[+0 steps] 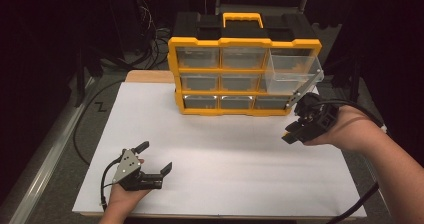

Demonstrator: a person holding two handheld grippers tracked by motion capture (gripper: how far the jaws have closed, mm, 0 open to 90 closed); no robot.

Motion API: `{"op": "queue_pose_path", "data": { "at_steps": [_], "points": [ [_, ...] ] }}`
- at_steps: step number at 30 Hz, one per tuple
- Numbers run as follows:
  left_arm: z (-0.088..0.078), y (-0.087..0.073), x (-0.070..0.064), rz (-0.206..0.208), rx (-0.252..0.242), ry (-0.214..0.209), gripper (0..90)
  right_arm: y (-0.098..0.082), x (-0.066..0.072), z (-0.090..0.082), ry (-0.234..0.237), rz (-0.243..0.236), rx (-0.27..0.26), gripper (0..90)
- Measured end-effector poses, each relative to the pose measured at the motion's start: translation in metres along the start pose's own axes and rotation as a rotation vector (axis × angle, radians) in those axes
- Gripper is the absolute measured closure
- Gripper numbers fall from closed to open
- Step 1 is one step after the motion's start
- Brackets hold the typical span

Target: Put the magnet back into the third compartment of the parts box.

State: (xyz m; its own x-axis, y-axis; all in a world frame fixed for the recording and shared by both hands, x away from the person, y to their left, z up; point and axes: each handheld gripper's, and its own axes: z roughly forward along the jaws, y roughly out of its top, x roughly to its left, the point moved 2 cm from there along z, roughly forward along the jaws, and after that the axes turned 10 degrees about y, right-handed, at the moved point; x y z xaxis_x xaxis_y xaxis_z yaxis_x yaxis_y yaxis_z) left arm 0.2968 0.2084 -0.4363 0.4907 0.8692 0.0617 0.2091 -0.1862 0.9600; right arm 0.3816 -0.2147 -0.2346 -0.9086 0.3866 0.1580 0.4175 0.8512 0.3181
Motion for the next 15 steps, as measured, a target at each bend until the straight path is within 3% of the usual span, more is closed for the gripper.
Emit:
{"op": "queue_pose_path", "data": {
  "at_steps": [15],
  "points": [
    [0.000,0.000,0.000,0.005,0.000,0.003,0.3,0.012,-0.006,-0.019,-0.008,0.010,0.002,65.1]
  ]
}}
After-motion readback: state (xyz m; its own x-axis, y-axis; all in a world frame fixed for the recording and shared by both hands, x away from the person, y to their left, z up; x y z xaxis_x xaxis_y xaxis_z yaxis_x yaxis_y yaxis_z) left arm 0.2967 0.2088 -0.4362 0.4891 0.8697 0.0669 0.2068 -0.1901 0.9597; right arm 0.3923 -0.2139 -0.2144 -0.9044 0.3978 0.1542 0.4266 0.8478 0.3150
